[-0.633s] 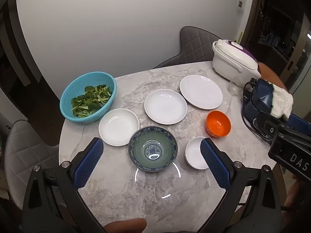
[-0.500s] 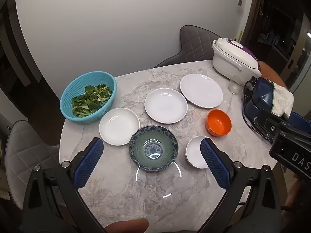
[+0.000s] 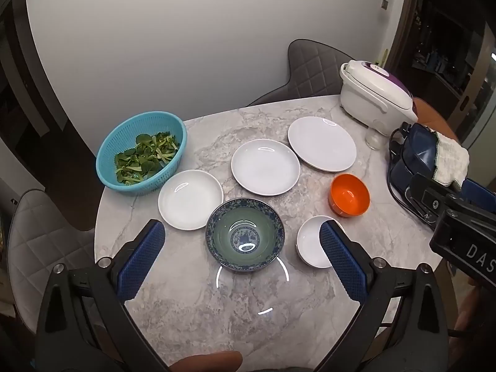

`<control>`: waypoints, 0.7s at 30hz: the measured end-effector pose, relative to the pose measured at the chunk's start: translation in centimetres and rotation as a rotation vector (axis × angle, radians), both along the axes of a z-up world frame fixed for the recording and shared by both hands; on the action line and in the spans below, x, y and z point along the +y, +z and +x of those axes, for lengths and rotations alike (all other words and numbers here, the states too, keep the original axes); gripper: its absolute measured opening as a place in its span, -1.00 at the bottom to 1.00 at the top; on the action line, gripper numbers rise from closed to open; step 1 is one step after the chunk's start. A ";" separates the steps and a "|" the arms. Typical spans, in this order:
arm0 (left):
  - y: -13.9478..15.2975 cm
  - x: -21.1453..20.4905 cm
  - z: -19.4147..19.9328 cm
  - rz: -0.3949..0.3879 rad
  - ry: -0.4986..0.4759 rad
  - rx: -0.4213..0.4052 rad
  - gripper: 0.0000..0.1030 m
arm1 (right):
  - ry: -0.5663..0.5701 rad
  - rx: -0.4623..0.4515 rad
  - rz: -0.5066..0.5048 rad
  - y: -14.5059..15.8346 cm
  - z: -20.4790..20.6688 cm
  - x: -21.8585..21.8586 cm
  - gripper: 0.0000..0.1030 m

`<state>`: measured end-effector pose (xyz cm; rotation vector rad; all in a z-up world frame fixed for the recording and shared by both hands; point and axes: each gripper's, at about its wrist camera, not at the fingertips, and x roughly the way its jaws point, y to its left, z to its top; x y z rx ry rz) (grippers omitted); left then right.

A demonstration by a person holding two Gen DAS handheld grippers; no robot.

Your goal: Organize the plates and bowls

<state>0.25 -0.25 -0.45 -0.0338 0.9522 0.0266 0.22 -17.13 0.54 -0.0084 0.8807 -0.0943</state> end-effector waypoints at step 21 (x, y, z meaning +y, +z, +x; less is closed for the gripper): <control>-0.9 0.0 -0.8 0.002 0.000 0.003 0.96 | 0.000 0.000 -0.002 -0.1 -0.2 -0.2 0.87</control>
